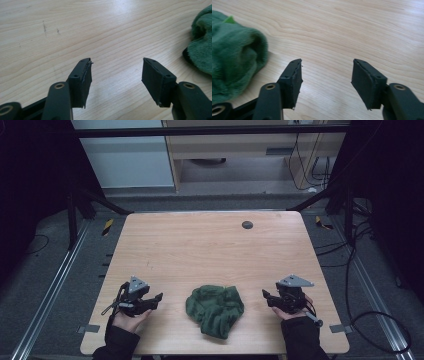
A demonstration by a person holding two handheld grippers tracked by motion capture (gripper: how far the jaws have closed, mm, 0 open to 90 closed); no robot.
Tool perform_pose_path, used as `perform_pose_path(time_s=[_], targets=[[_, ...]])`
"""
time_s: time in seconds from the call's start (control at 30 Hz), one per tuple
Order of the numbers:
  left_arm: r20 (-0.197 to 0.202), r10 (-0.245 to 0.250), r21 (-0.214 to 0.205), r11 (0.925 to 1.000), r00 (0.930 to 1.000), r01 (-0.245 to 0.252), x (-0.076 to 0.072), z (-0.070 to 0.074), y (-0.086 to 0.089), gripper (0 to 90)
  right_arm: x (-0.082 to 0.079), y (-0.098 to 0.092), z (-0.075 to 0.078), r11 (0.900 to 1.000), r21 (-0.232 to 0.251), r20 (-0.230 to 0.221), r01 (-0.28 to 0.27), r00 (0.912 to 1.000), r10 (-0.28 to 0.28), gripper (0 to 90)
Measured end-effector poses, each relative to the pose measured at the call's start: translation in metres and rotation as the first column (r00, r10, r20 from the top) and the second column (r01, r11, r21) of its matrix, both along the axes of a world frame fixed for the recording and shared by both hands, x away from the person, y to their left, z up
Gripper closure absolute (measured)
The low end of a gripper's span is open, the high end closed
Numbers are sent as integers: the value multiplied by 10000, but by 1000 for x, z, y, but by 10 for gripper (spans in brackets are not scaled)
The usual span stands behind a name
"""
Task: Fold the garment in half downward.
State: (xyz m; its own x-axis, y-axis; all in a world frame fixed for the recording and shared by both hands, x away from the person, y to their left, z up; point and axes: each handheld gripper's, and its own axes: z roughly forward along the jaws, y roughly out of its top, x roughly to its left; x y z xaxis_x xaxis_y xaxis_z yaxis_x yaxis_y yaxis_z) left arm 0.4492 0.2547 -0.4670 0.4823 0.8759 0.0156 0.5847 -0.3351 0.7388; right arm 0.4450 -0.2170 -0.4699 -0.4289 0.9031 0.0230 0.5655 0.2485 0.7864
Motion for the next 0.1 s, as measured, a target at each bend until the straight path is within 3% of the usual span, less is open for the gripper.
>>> perform_pose_path(time_s=[0.1], targets=[[-16,171,-9,9999,9999,-171,2,-2,4,366,1,-4,-1,9999,-52,-51,117,9999,-118,367]])
